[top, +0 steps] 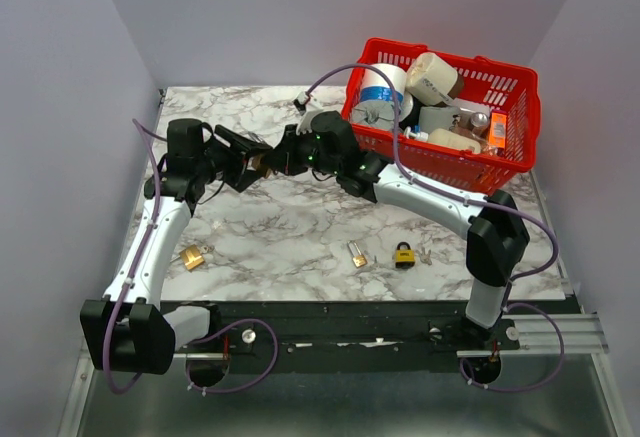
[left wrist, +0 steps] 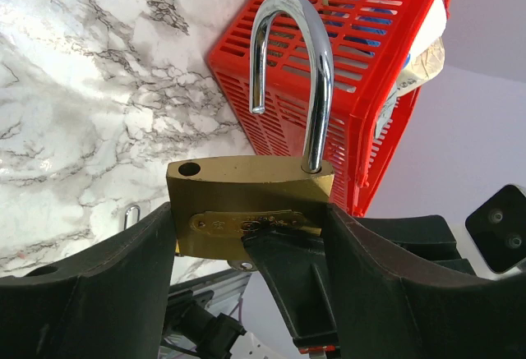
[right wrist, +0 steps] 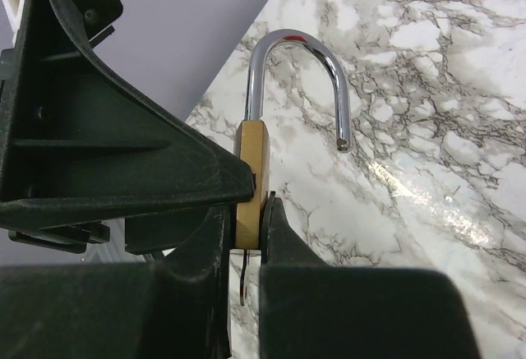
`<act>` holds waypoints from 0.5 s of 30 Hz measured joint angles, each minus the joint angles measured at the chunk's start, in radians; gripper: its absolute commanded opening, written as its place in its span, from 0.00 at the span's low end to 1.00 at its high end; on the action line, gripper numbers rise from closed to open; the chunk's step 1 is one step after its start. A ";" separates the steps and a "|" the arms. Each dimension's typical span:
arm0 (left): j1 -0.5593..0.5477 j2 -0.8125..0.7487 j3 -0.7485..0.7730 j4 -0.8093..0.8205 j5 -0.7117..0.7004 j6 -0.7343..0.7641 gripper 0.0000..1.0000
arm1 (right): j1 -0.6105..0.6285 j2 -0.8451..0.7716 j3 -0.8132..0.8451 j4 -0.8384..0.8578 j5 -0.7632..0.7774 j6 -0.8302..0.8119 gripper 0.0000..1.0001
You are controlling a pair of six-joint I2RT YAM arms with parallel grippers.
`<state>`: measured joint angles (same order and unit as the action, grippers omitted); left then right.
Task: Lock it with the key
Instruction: Lock the lock.
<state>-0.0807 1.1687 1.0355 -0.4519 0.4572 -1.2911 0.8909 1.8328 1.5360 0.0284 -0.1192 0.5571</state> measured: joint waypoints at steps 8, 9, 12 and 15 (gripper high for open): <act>0.010 -0.009 0.021 -0.008 0.011 0.070 0.99 | -0.002 -0.036 -0.025 -0.033 -0.003 -0.043 0.01; 0.020 -0.015 0.026 -0.009 0.015 0.098 0.99 | -0.005 -0.053 -0.037 -0.038 -0.009 -0.054 0.01; 0.072 -0.035 0.042 -0.004 0.045 0.175 0.99 | -0.014 -0.125 -0.083 -0.088 -0.048 -0.090 0.01; 0.134 -0.065 0.047 0.026 0.110 0.275 0.99 | -0.030 -0.232 -0.150 -0.125 -0.108 -0.145 0.00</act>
<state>0.0536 1.1038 1.0828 -0.4263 0.5674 -1.0161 0.8608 1.6009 1.3865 -0.0963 -0.2268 0.4122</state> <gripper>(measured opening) 0.985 0.142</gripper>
